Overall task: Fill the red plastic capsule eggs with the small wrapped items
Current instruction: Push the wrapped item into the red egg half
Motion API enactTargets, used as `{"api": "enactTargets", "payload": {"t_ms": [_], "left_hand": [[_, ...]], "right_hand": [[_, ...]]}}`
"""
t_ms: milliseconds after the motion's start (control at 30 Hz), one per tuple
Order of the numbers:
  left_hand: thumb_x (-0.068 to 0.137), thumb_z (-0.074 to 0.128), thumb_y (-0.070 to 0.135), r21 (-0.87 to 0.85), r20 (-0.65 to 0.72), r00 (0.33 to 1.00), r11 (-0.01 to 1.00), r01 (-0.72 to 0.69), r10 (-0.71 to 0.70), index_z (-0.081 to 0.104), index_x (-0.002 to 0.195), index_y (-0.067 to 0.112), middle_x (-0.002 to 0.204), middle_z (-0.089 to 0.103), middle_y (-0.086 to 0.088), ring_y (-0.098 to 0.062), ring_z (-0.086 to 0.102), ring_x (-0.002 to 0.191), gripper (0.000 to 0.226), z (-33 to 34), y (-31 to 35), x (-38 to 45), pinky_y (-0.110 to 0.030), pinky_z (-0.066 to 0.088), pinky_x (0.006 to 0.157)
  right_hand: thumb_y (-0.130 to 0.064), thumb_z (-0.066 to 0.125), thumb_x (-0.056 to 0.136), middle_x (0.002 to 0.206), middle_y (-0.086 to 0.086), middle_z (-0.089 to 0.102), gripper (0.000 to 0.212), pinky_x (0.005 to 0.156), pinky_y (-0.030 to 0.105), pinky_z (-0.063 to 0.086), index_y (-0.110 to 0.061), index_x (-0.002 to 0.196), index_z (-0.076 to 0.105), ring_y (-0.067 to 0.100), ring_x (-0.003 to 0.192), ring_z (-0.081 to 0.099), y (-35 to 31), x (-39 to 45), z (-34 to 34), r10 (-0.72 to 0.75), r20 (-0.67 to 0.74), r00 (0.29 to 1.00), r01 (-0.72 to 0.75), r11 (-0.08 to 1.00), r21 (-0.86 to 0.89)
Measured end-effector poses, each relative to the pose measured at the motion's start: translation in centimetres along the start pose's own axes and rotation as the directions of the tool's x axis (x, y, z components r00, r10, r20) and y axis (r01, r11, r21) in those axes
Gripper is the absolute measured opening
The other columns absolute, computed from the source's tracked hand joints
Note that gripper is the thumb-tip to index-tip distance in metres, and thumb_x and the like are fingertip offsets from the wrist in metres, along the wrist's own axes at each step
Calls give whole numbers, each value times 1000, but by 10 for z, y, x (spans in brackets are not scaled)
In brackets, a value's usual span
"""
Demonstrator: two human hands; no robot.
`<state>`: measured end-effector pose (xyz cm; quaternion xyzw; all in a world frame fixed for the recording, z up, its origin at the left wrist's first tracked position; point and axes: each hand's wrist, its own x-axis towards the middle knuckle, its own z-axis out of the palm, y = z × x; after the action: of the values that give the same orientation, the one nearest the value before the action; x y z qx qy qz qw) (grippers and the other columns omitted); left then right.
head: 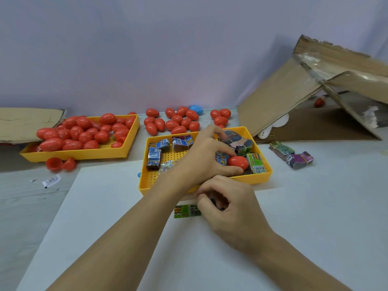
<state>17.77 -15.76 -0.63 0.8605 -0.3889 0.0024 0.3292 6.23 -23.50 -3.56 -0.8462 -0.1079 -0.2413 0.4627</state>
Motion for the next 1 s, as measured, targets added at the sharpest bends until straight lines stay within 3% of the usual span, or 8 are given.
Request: {"api": "enactTargets", "payload": {"t_ms": [67, 167, 300, 400, 467, 667, 833, 1000], "left_hand": [[76, 86, 25, -28, -157, 987, 999, -34, 29, 78, 102, 15, 119, 48, 0, -11, 44, 103, 28, -4, 3, -4, -25, 42, 89], [79, 84, 15, -207, -449, 893, 976, -65, -36, 74, 104, 13, 106, 64, -1, -9, 59, 82, 26, -17, 9, -21, -18, 49, 71], [74, 86, 19, -436, -566, 804, 893, -108, -180, 70, 102, 22, 92, 74, 6, -14, 72, 83, 33, -23, 9, -74, -18, 56, 74], [71, 86, 24, -499, -549, 798, 863, -77, -246, 69, 100, 33, 97, 74, 5, -16, 74, 84, 35, -11, 5, -120, -22, 59, 74], [71, 83, 25, -514, -486, 843, 856, -62, -231, 72, 104, 32, 96, 74, 0, -20, 73, 81, 36, -5, 3, -137, -30, 61, 73], [68, 85, 31, -515, -407, 894, 855, -53, -190, 77, 106, 27, 88, 75, 1, -17, 70, 70, 40, -7, 6, -139, -26, 58, 66], [64, 88, 31, -547, -388, 892, 837, -20, -233, 80, 101, 19, 80, 74, -4, -13, 65, 58, 40, -8, 2, -141, -26, 55, 58], [64, 90, 26, -592, -360, 894, 806, 2, -267, 77, 103, 27, 88, 75, -2, -18, 72, 72, 42, -5, 2, -139, -26, 59, 67]], "right_hand": [[-8, 64, 77, 67, -15, 56, 8, 59, 7, 32, -13, 72, 68, 0, 62, 50, 0, 0, -1, 3, -8, 1000, -2, 1000, 14], [-7, 63, 77, 67, -11, 59, 8, 56, 12, 35, -12, 73, 68, 6, 60, 50, 0, 0, -1, 22, -48, 999, -19, 997, 72], [-12, 63, 84, 72, -10, 62, 10, 51, 25, 45, -20, 87, 68, 14, 57, 54, -3, 0, -4, 68, -142, 988, -43, 984, 174], [-36, 60, 90, 84, -10, 63, 17, 51, 42, 50, -33, 106, 58, 22, 53, 59, -8, -3, -5, 152, -110, 982, -110, 942, 316], [-45, 55, 89, 83, -9, 64, 25, 49, 38, 48, -31, 110, 61, 21, 53, 59, -9, -4, -3, 137, -19, 990, -124, 942, 312], [-33, 55, 95, 58, -21, 57, 21, 56, 11, 39, -20, 84, 66, 2, 52, 55, -12, -4, -5, 77, 106, 991, -110, 932, 346], [-30, 56, 94, 56, -9, 58, 20, 46, 20, 42, -21, 81, 69, 7, 44, 53, -13, -3, -2, 158, 171, 973, -215, 888, 406], [-27, 58, 90, 54, -5, 60, 20, 43, 14, 40, -13, 84, 70, 9, 42, 53, -11, -1, -3, 200, 193, 961, -271, 829, 490]]}}
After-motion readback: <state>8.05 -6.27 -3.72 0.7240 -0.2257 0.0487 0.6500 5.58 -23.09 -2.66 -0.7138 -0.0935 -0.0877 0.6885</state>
